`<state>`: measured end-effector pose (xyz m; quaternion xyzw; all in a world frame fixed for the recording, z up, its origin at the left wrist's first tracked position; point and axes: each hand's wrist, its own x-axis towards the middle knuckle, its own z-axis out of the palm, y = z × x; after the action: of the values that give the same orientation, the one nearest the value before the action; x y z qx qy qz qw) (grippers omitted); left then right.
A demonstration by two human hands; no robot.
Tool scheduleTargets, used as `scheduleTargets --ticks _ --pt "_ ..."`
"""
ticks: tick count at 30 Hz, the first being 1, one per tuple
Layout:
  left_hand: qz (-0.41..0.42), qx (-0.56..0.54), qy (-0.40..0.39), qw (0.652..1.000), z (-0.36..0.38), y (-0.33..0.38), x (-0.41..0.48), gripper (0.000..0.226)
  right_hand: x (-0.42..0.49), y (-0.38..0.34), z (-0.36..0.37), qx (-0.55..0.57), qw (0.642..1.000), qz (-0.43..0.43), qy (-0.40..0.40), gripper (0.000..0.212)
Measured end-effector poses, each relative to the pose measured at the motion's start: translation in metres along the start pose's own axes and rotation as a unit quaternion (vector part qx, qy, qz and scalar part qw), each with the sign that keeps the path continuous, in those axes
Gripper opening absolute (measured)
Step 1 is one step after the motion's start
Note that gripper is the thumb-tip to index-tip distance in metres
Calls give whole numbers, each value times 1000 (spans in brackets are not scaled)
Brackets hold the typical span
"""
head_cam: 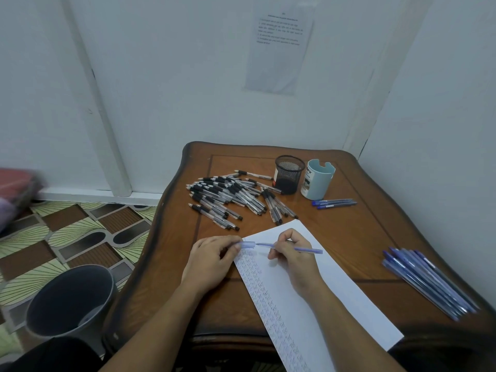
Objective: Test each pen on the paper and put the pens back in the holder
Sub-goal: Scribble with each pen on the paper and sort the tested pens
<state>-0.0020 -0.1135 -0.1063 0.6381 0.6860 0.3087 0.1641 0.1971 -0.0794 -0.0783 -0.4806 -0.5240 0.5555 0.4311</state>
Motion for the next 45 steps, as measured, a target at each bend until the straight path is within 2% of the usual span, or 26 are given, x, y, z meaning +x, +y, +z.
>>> scheduleTargets --ticks 6,8,11,15,19,25,27,28,30,32,34,35,36,40,42,45 --pt "11 2 1 1000 -3 3 -1 25 -4 -5 0 -20 998 -4 -54 3" --pt "12 2 -4 1000 -3 3 -1 25 -4 -6 0 -26 997 -2 -75 11" --pt "4 4 -10 1000 -3 2 -3 25 -1 -6 0 -38 998 1 -44 29" --pt "-7 17 -13 1000 -2 3 -3 24 2 -4 4 -21 999 -1 -47 19" --pt "-15 21 -17 1000 -3 3 -2 21 0 -4 4 -58 996 -9 -71 16" --pt "-11 30 -15 999 -1 3 -3 21 2 -11 -2 -8 999 51 -3 12" --pt "-13 32 -14 999 0 3 -2 23 4 -17 -8 -42 997 54 -22 7" --pt "-13 32 -15 999 -1 4 -3 24 5 -21 -12 -99 993 44 -40 4" --pt "-4 38 -13 999 -3 8 -5 25 9 -26 -19 -293 952 -4 -83 2" --pt "6 53 -16 998 -6 12 -7 28 13 -30 -20 -466 872 -65 -132 10" --pt "10 75 -32 997 -9 13 -10 35 14 -33 -19 -552 812 -104 -160 20" --pt "15 86 -46 995 -10 13 -11 38 13 -34 -21 -569 799 -111 -161 22" --pt "24 96 -61 993 -10 12 -11 42 12 -36 -27 -569 801 -107 -154 20" --pt "51 111 -80 989 -8 9 -10 66 8 -38 -85 -490 867 -78 -43 10" --pt "56 114 -71 989 -7 8 -10 80 4 -39 -123 -486 870 -78 39 12" --pt "61 125 -63 988 -5 8 -9 82 -10 -42 -182 -485 863 -4 142 11"
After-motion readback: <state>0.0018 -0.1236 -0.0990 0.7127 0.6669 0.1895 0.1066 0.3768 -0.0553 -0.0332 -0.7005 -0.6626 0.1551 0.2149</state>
